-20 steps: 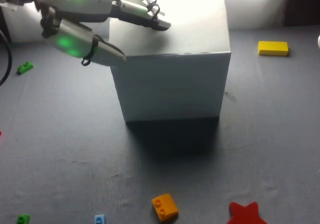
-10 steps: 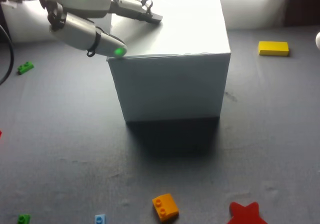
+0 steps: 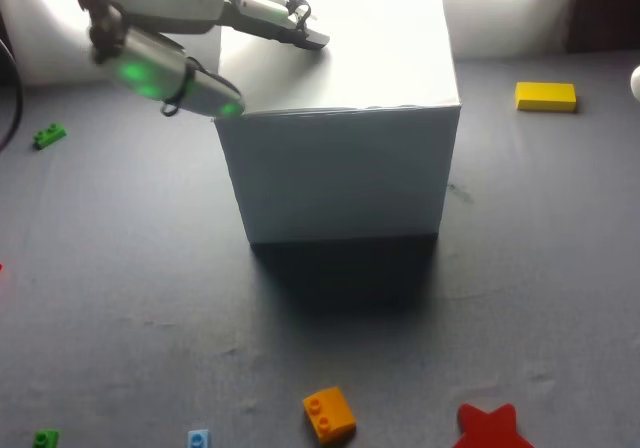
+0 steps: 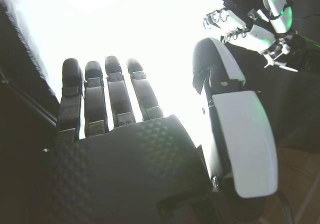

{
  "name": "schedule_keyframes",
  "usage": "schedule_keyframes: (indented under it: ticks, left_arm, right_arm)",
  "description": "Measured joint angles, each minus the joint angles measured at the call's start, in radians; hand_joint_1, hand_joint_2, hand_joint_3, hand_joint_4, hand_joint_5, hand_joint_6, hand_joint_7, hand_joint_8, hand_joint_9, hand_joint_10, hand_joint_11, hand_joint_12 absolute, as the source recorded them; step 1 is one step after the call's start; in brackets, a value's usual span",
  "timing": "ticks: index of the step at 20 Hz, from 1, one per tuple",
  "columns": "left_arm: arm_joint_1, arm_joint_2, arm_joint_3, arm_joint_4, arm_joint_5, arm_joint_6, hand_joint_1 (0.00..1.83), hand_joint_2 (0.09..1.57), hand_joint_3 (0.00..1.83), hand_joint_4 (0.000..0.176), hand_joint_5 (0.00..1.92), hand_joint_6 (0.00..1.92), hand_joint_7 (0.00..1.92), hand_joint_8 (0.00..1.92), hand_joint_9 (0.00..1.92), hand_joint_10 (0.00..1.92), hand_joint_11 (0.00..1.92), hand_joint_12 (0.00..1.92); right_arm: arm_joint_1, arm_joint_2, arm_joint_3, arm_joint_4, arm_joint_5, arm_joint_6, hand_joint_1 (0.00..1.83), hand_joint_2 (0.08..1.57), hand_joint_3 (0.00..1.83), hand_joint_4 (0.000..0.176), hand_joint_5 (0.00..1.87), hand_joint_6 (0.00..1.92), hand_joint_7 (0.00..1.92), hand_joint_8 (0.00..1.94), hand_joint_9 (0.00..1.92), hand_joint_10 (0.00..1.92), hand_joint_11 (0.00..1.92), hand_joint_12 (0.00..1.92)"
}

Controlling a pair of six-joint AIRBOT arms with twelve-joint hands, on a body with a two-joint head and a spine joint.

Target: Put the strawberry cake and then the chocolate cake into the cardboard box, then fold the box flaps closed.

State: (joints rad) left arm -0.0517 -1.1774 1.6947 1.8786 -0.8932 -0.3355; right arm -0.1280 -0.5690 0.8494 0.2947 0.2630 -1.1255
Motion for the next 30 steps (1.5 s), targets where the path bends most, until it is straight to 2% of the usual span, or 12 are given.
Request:
schedule_keyframes:
  ticks: [4, 7, 9, 11, 12, 13, 14, 15, 17, 19, 21, 30]
  left_arm:
    - [-0.086, 0.099, -0.089, 0.061, -0.05, -0.052, 0.08, 1.37, 0.0, 0.016, 0.16, 0.0, 0.22, 0.0, 0.22, 0.0, 0.0, 0.73]
    - [-0.121, 0.195, -0.173, 0.126, -0.085, -0.158, 0.12, 1.35, 0.0, 0.017, 0.17, 0.0, 0.22, 0.0, 0.23, 0.0, 0.0, 0.74]
    - [-0.121, 0.269, -0.244, 0.214, -0.139, -0.206, 0.14, 1.31, 0.0, 0.029, 0.21, 0.01, 0.31, 0.02, 0.29, 0.02, 0.0, 0.88]
    - [-0.121, 0.335, -0.292, 0.236, -0.169, -0.243, 0.18, 1.29, 0.0, 0.033, 0.28, 0.02, 0.39, 0.01, 0.37, 0.02, 0.0, 1.07]
    - [-0.12, 0.37, -0.316, 0.235, -0.171, -0.244, 0.24, 1.28, 0.0, 0.013, 0.51, 0.1, 0.63, 0.09, 0.59, 0.12, 0.1, 1.26]
    - [-0.116, 0.393, -0.335, 0.237, -0.172, -0.247, 0.35, 1.24, 0.0, 0.0, 0.68, 0.17, 0.78, 0.16, 0.67, 0.35, 0.19, 1.37]
    - [-0.092, 0.421, -0.363, 0.243, -0.173, -0.262, 0.37, 1.26, 0.01, 0.0, 0.72, 0.47, 0.76, 0.66, 0.62, 0.92, 0.28, 1.62]
    - [-0.068, 0.44, -0.381, 0.256, -0.179, -0.267, 0.34, 1.28, 0.01, 0.0, 0.7, 1.01, 0.77, 1.25, 0.67, 1.48, 0.39, 1.8]
    - [-0.033, 0.481, -0.415, 0.275, -0.188, -0.284, 0.33, 1.31, 0.01, 0.0, 0.78, 1.45, 1.0, 1.63, 0.96, 1.83, 0.7, 1.91]
    - [-0.007, 0.517, -0.453, 0.253, -0.196, -0.306, 0.34, 1.36, 0.01, 0.0, 0.92, 1.63, 1.11, 1.81, 1.11, 1.92, 0.98, 1.92]
    - [-0.002, 0.554, -0.5, 0.252, -0.226, -0.331, 0.4, 1.43, 0.02, 0.0, 0.96, 1.9, 1.18, 1.92, 1.22, 1.92, 1.14, 1.92]
    - [-0.083, 0.713, -0.581, 0.237, -0.337, -0.386, 0.49, 1.46, 0.0, 0.0, 0.9, 1.89, 1.11, 1.92, 1.15, 1.92, 1.09, 1.92]
  right_arm:
    - [-0.003, 0.0, 0.0, 0.0, 0.0, 0.0, 0.1, 1.3, 0.0, 0.0, 0.03, 0.0, 0.07, 0.0, 0.07, 0.01, 0.0, 0.26]
    - [-0.003, 0.0, 0.0, 0.0, -0.003, 0.0, 0.19, 1.26, 0.0, 0.0, 0.08, 0.01, 0.12, 0.01, 0.14, 0.04, 0.0, 0.65]
    - [-0.003, 0.001, -0.005, -0.005, -0.002, -0.002, 0.18, 1.26, 0.0, 0.0, 0.17, 0.04, 0.29, 0.05, 0.28, 0.11, 0.0, 1.2]
    - [-0.013, 0.006, -0.026, -0.007, -0.001, -0.022, 0.17, 1.26, 0.0, 0.0, 0.29, 0.11, 0.46, 0.04, 0.24, 0.49, 0.0, 1.39]
    - [-0.013, 0.006, -0.034, -0.008, -0.008, -0.026, 0.24, 1.25, 0.0, 0.0, 0.48, 0.53, 0.66, 0.41, 0.37, 1.01, 0.0, 1.69]
    - [-0.013, 0.005, -0.037, -0.009, -0.008, -0.027, 0.27, 1.25, 0.0, 0.0, 0.56, 0.76, 0.68, 0.78, 0.41, 1.29, 0.04, 1.88]
    - [-0.013, 0.005, -0.037, -0.011, -0.006, -0.027, 0.27, 1.25, 0.0, 0.0, 0.63, 0.91, 0.73, 1.08, 0.48, 1.55, 0.16, 1.91]
    - [-0.013, 0.005, -0.037, -0.011, -0.005, -0.029, 0.21, 1.28, 0.01, 0.0, 0.75, 1.14, 0.85, 1.45, 0.64, 1.85, 0.36, 1.92]
    - [-0.013, 0.006, -0.037, -0.01, -0.006, -0.029, 0.27, 1.35, 0.02, 0.0, 0.92, 1.44, 1.09, 1.73, 0.98, 1.92, 0.7, 1.92]
    - [-0.013, 0.008, -0.037, -0.01, -0.006, -0.03, 0.41, 1.42, 0.03, 0.0, 1.1, 1.77, 1.26, 1.93, 1.26, 1.92, 1.07, 1.92]
    - [-0.013, 0.008, -0.038, -0.01, -0.006, -0.03, 0.66, 1.43, 0.02, 0.0, 1.11, 1.84, 1.29, 1.94, 1.3, 1.92, 1.24, 1.92]
    - [-0.027, 0.008, -0.046, -0.009, 0.001, -0.043, 0.6, 1.45, 0.02, 0.0, 1.06, 1.92, 1.24, 1.94, 1.24, 1.92, 1.05, 1.92]
